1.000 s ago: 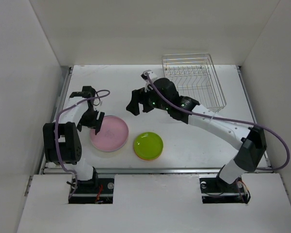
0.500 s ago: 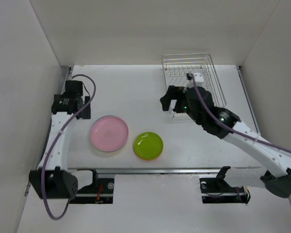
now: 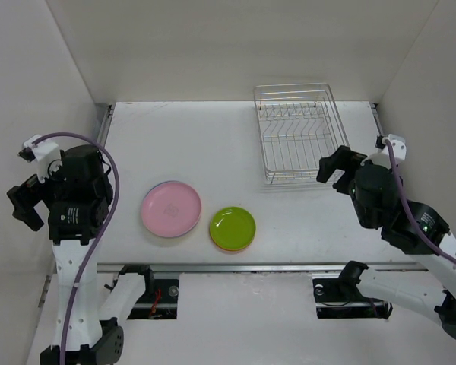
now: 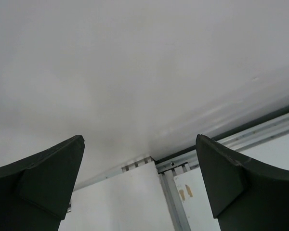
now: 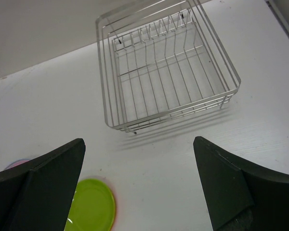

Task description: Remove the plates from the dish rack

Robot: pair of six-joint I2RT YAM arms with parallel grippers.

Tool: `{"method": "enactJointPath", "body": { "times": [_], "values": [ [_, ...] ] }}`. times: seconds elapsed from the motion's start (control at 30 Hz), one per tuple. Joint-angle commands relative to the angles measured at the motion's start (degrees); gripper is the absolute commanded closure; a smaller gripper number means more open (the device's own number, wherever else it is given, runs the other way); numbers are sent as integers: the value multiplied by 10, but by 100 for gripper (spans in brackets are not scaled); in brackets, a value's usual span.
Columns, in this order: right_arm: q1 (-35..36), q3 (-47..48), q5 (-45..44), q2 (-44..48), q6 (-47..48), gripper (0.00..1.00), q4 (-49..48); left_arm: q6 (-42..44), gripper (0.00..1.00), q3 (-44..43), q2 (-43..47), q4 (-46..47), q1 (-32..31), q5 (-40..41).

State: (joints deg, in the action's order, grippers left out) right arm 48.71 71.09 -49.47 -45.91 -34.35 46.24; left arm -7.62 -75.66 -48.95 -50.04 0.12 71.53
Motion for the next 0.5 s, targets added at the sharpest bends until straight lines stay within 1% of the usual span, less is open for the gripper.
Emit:
{"method": "enactJointPath", "body": {
  "times": [0.0, 0.23, 0.37, 0.47],
  "values": [
    [-1, -5, -19, 9, -5, 0, 33, -52, 0, -6, -7, -39, 8, 62],
    [-1, -23, -7, 9, -5, 0, 33, -58, 0, -6, 4, -45, 31, 26],
    [-1, -28, -7, 9, -5, 0, 33, -64, 0, -1, 4, -51, 37, 15],
    [-1, -28, -7, 9, -5, 0, 33, -64, 0, -1, 4, -51, 37, -8]
  ]
}}
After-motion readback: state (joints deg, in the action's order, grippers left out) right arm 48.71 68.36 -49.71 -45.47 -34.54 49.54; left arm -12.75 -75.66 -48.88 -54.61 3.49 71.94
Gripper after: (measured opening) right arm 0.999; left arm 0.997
